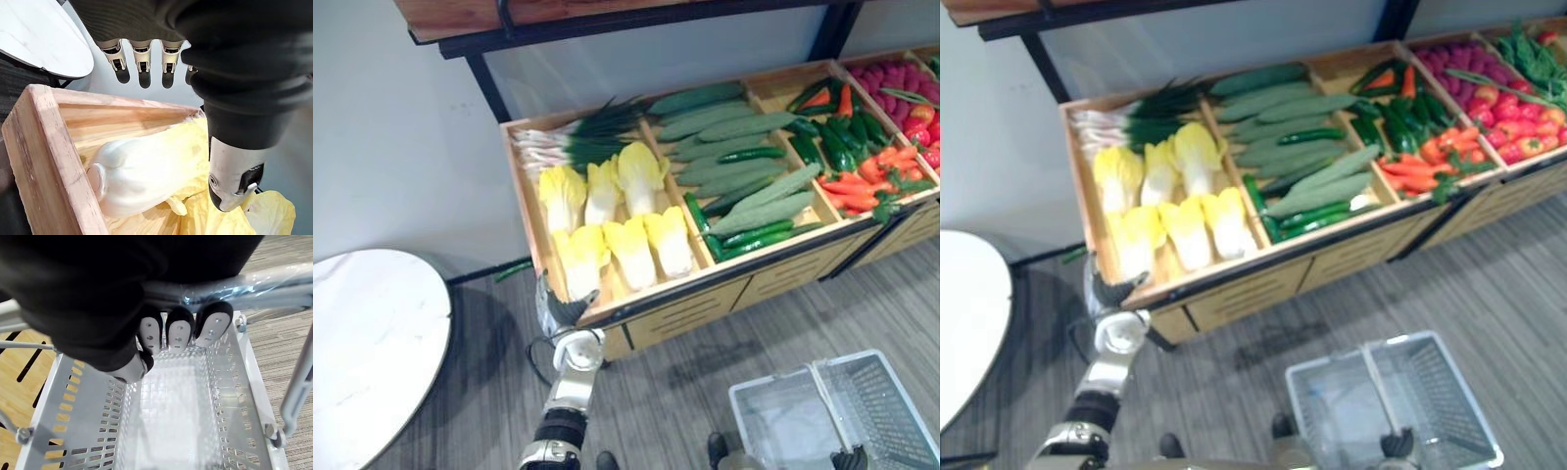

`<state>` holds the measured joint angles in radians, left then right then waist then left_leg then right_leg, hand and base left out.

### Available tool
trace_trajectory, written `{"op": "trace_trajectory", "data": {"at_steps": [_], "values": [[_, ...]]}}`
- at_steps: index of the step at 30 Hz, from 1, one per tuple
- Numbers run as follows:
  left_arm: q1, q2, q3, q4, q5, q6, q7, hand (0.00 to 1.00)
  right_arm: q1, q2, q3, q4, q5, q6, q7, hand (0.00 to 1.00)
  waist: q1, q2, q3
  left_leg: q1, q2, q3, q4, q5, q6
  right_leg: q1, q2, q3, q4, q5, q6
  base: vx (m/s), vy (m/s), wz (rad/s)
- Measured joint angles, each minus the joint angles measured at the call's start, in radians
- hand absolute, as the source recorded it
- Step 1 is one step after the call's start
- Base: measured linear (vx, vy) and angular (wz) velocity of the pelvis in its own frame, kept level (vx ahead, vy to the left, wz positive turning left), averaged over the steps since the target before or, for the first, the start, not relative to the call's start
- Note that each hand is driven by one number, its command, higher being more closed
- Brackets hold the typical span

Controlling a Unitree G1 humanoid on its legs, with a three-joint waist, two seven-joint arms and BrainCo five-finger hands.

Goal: Pick vegetable in the basket

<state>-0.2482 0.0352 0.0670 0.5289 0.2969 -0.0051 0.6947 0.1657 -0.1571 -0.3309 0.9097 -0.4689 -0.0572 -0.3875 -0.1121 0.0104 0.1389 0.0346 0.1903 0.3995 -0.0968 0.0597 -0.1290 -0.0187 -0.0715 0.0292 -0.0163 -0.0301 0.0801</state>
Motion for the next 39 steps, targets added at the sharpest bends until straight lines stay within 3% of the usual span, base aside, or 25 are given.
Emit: {"op": "trace_trajectory", "data": {"at_steps": [5,17,32,33,39], "values": [[-0.046,-0.007,0.017,0.002,-0.022,0.004,0.008,0.0,-0.017,0.0,0.033,-0.04,0.0,-0.001,-0.007,1.0,-0.018,0.002,0.027,-0.027,0.003,0.009,0.0,0.001,0.0,-0.039,0.004,0.012,0.01,0.004,-0.005,0.0,-0.001,-0.06],[-0.16,-0.028,0.094,0.099,-0.058,0.014,0.072,0.0,-0.041,-0.002,0.066,-0.078,0.014,-0.017,-0.023,1.0,-0.017,0.004,0.074,-0.075,0.015,0.053,0.0,0.008,-0.005,-0.133,0.021,0.053,0.052,0.004,-0.005,0.02,-0.006,-0.11],[-0.352,0.036,0.252,0.302,-0.083,0.039,0.166,0.0,-0.071,-0.007,0.121,-0.073,0.015,-0.058,-0.061,1.0,-0.022,-0.012,0.122,-0.104,0.014,0.086,0.0,0.012,-0.003,-0.202,0.025,0.089,0.087,0.004,-0.005,0.02,-0.002,-0.07],[-0.355,0.037,0.254,0.304,-0.084,0.039,0.168,1.0,-0.072,-0.01,0.127,-0.073,0.015,-0.06,-0.062,1.0,-0.022,-0.013,0.123,-0.104,0.014,0.087,0.0,0.012,-0.003,-0.204,0.026,0.091,0.088,0.004,-0.005,0.03,0.0,-0.1],[-0.402,0.093,0.295,0.346,-0.089,0.037,0.178,1.0,-0.097,-0.023,0.172,-0.07,0.014,-0.083,-0.061,1.0,-0.024,-0.03,0.134,-0.115,0.015,0.116,0.0,0.015,-0.002,-0.239,0.034,0.126,0.095,0.019,-0.006,0.0,-0.006,-0.16]]}}
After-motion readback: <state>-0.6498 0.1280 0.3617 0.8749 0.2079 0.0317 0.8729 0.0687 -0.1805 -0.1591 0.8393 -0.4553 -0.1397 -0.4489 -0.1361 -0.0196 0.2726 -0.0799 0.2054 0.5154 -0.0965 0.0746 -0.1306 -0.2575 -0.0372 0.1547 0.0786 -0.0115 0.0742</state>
